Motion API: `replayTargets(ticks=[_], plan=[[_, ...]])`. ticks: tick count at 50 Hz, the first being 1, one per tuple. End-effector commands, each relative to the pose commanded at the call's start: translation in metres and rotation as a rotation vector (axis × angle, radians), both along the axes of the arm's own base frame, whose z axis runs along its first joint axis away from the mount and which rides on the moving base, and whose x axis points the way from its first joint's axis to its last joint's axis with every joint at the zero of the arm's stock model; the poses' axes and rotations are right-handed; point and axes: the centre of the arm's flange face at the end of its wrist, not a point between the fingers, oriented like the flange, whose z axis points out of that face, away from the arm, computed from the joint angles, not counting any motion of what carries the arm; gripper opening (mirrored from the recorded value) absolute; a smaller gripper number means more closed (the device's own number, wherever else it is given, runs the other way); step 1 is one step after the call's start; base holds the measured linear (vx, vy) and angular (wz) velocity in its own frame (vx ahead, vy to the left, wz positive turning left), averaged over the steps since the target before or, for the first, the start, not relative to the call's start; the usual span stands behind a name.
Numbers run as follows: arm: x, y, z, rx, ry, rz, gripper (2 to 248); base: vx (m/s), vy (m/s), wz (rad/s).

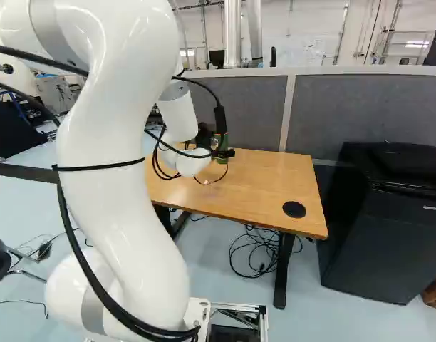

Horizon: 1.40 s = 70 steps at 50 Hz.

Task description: Pick up the green bottle from the table

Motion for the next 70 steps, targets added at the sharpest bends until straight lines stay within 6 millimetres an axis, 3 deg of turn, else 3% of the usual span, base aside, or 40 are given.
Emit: replayTargets(ticks=[39, 58, 59, 64, 65, 69, 70], plan=[[0.082, -0.008, -0.042, -0.002, -0.14, -0.074, 247, 0.0, 0.0, 0.0], [0.112, -0.009, -0.06, -0.002, -0.161, -0.08, 247, 0.0, 0.0, 0.0], [0.113, -0.009, -0.06, -0.002, -0.162, -0.08, 217, 0.0, 0.0, 0.0], [0.114, -0.009, -0.06, -0.002, -0.163, -0.08, 217, 0.0, 0.0, 0.0], [0.114, -0.009, -0.06, -0.002, -0.163, -0.08, 179, 0.0, 0.0, 0.0], [0.115, -0.009, -0.06, -0.002, -0.163, -0.08, 179, 0.0, 0.0, 0.0], [0.115, -0.009, -0.06, -0.002, -0.163, -0.08, 141, 0.0, 0.0, 0.0]])
